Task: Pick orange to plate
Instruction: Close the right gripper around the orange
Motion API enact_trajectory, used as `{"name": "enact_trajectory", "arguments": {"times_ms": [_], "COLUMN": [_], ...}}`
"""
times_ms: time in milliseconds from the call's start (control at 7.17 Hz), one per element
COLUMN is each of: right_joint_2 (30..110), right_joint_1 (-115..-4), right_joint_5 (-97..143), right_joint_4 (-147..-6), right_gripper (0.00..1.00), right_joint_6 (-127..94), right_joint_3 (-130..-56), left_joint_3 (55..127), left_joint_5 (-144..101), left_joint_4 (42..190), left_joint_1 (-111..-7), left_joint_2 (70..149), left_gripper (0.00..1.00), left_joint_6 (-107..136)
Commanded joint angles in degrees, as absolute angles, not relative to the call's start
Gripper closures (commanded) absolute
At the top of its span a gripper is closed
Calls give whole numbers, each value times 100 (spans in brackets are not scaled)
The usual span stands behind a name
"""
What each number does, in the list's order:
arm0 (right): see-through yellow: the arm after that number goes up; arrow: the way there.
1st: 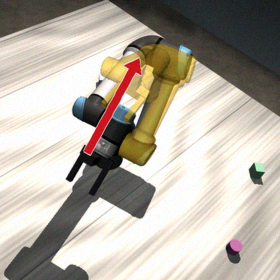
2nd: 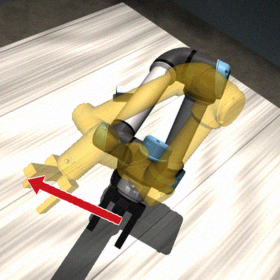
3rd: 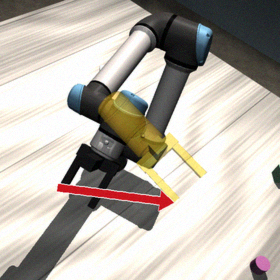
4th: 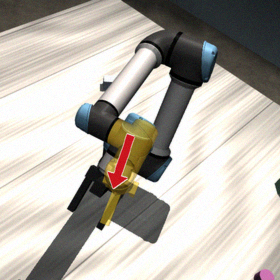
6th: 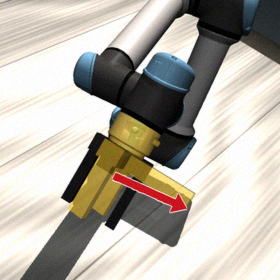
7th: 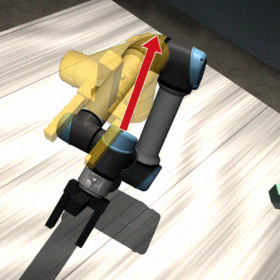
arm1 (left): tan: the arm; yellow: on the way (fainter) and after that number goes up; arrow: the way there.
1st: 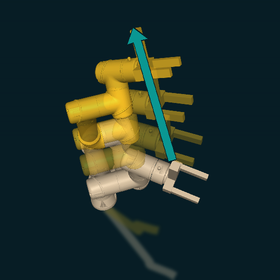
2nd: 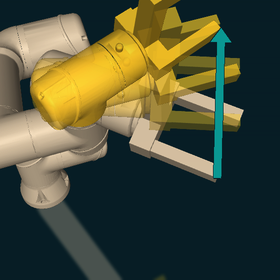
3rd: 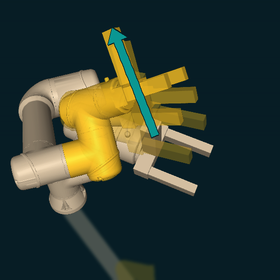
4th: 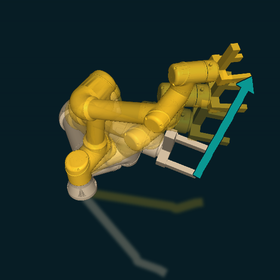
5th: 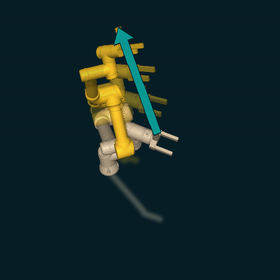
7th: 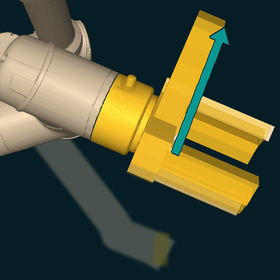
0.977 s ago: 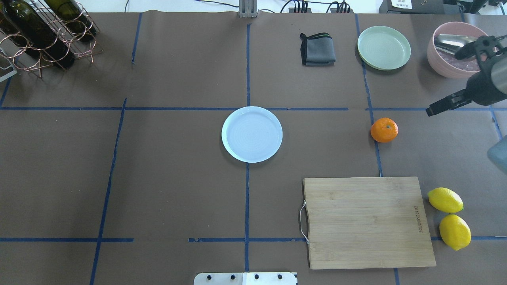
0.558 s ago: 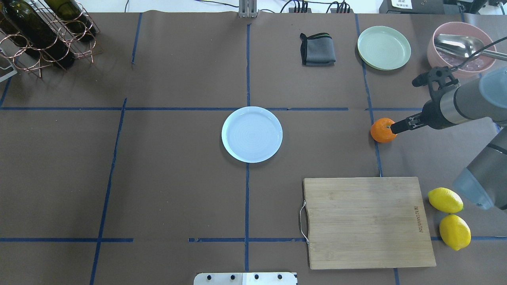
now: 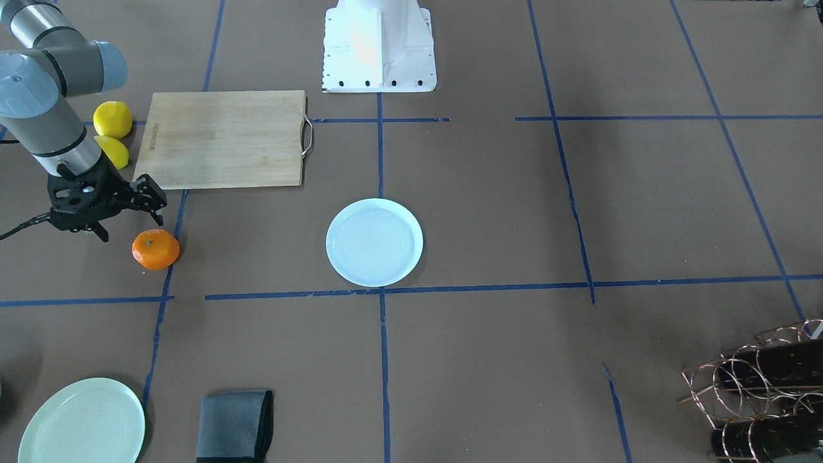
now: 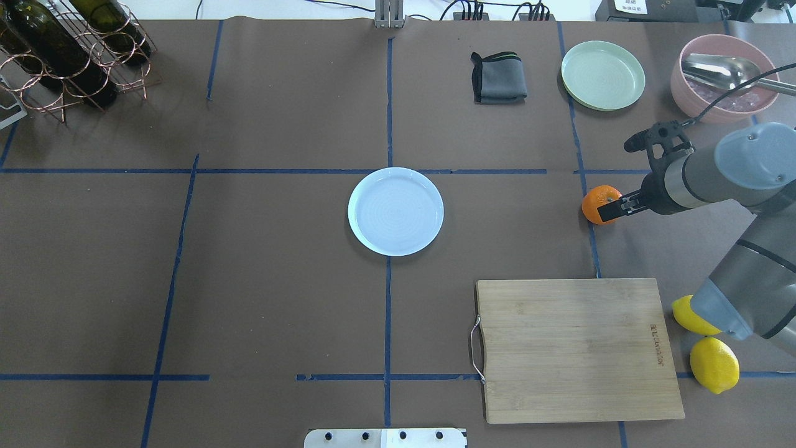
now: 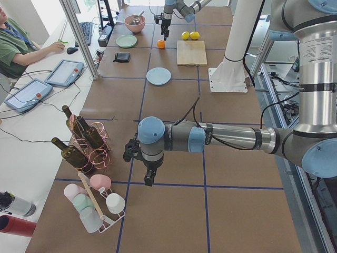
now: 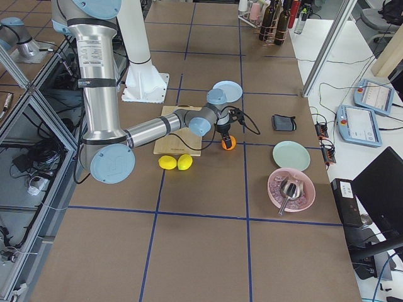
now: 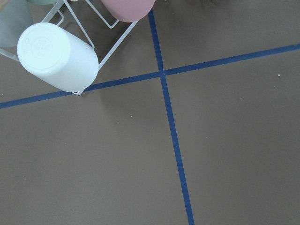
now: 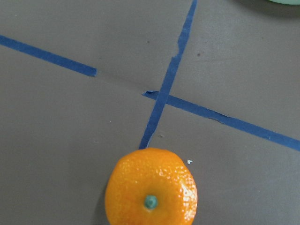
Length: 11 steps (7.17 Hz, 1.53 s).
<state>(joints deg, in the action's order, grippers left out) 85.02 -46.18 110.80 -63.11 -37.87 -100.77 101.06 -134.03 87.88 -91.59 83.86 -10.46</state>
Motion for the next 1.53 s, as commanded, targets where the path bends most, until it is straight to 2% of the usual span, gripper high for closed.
{"name": "enact_trajectory", "arguments": {"times_ms": [0, 837, 977, 1116, 1256, 1395], "right_joint_2": [8350, 8165, 8165, 8165, 8113, 7930], "right_joint_1": [-4553, -4351, -4333, -4333, -4333, -4342], "right_joint_5": [11022, 10750, 10740, 10740, 10749, 10749], "right_joint_4": [-6311, -6311, -6311, -6311, -6311, -6363], "right_gripper": [0, 0, 10, 41, 68, 69], "right_joint_6": [-3788, -3771, -3779, -3779, -3779, -3788], "right_joint_3": [-9897, -9624, -9624, -9624, -9641, -9659], "left_joint_3": [10099, 10107, 10107, 10107, 10107, 10107], "left_joint_5": [-13403, -13403, -13403, -13403, -13403, -13403], "left_joint_4": [8789, 8789, 8789, 8789, 8789, 8789], "left_joint_1": [-9158, -9158, -9158, -9158, -9158, -9167], "left_joint_2": [8394, 8394, 8394, 8394, 8394, 8394], "left_gripper": [0, 0, 0, 0, 0, 0], "left_joint_6": [-1046, -1046, -1046, -1046, -1055, -1055]}}
